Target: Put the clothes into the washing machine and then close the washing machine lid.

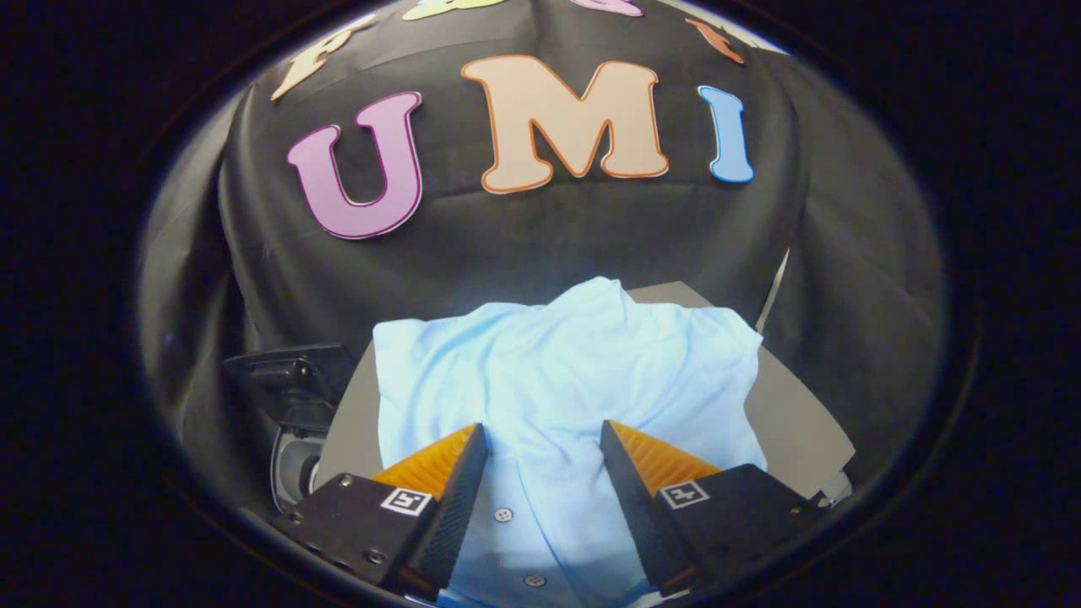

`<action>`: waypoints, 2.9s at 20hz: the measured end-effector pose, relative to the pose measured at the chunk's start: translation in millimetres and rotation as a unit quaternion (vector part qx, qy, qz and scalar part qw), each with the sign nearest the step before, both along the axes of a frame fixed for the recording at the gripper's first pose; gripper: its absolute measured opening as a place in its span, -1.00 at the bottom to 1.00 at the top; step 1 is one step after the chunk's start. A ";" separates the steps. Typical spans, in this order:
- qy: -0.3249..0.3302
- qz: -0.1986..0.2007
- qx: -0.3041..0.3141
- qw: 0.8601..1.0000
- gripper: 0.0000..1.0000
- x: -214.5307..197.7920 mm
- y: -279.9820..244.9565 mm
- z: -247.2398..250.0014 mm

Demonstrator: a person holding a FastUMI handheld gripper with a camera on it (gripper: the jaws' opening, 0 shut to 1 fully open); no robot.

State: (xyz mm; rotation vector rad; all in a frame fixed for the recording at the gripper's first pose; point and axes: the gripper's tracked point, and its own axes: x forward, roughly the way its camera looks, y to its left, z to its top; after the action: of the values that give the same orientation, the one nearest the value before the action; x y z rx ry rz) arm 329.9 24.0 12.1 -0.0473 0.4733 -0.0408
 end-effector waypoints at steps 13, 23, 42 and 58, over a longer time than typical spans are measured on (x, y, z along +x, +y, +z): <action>-0.026 0.028 0.113 0.993 -0.98 -44.9 37.8 4.7; -0.039 0.089 0.112 0.989 -0.98 -73.1 171.1 28.7; 0.106 0.170 0.119 0.972 -0.98 -46.7 378.7 -167.2; 0.224 0.085 0.072 0.968 -0.96 7.4 369.7 -297.5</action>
State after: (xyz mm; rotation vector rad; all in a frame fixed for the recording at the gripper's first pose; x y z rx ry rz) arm 337.4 393.6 -285.3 0.0462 0.9210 0.1771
